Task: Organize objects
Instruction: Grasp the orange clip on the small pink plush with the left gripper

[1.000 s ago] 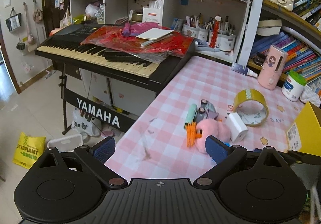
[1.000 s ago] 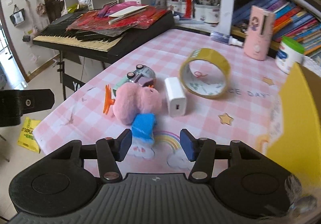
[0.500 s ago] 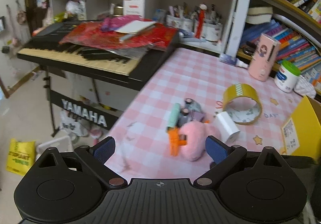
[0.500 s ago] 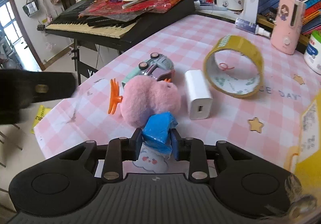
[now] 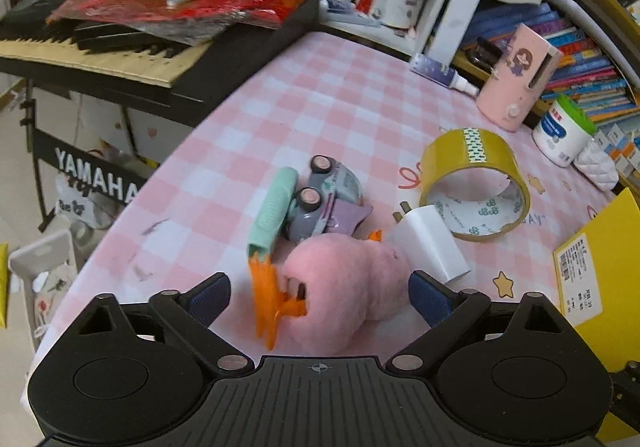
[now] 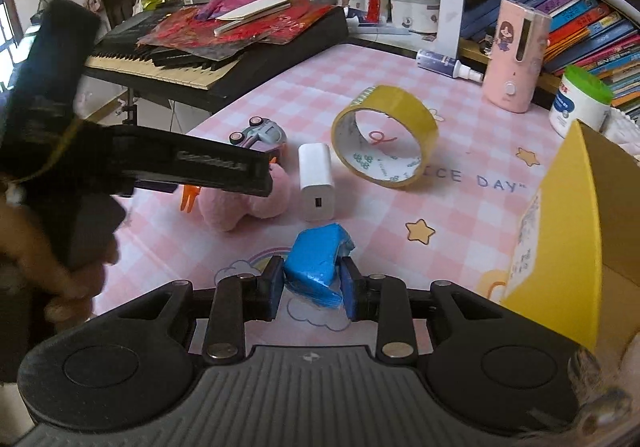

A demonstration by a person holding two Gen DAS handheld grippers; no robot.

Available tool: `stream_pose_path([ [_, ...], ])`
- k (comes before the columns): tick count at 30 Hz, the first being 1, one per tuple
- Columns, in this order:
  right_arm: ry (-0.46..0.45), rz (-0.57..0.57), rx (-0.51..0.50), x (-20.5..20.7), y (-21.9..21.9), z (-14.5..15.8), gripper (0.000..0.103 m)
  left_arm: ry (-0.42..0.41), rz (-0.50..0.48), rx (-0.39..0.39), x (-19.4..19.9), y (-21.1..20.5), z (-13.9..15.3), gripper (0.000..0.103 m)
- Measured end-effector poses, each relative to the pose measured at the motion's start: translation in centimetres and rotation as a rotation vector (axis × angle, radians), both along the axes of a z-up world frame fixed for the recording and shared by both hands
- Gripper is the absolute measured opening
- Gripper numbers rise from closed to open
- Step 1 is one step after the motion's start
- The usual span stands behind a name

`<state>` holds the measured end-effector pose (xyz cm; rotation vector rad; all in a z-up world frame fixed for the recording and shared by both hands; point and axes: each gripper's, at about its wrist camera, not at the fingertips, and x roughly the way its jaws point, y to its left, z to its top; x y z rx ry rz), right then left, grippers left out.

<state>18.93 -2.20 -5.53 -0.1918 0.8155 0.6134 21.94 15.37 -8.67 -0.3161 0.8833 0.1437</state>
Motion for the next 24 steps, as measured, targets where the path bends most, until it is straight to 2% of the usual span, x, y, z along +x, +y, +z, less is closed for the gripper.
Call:
stream_pose_path([
  [3,0.003,-0.012,-0.001,-0.1,-0.3,0.0,0.028,-0.009,-0.039,-0.013,0.5,-0.3,-0.2,0.081],
  [5,0.006,-0.017,-0.003,-0.2,-0.4,-0.1,0.028,-0.013,-0.045,0.003,0.4,-0.6,0.1,0.078],
  [8,0.004,-0.023,-0.006,-0.6,-0.5,0.0,0.028,-0.040,-0.063,0.002,-0.4,-0.9,0.8,0.061],
  [9,0.002,-0.027,-0.005,-0.7,-0.5,0.2,0.028,-0.047,-0.062,0.006,-0.8,-1.0,1.1,0.049],
  [15,0.014,-0.084,0.002,-1.5,-1.1,0.2,0.028,-0.035,-0.049,-0.016,-2.8,-0.5,1.4,0.049],
  [24,0.001,-0.102,0.010,-3.9,-0.8,0.8,0.028,-0.077,-0.032,-0.087,-7.2,0.4,3.4,0.049],
])
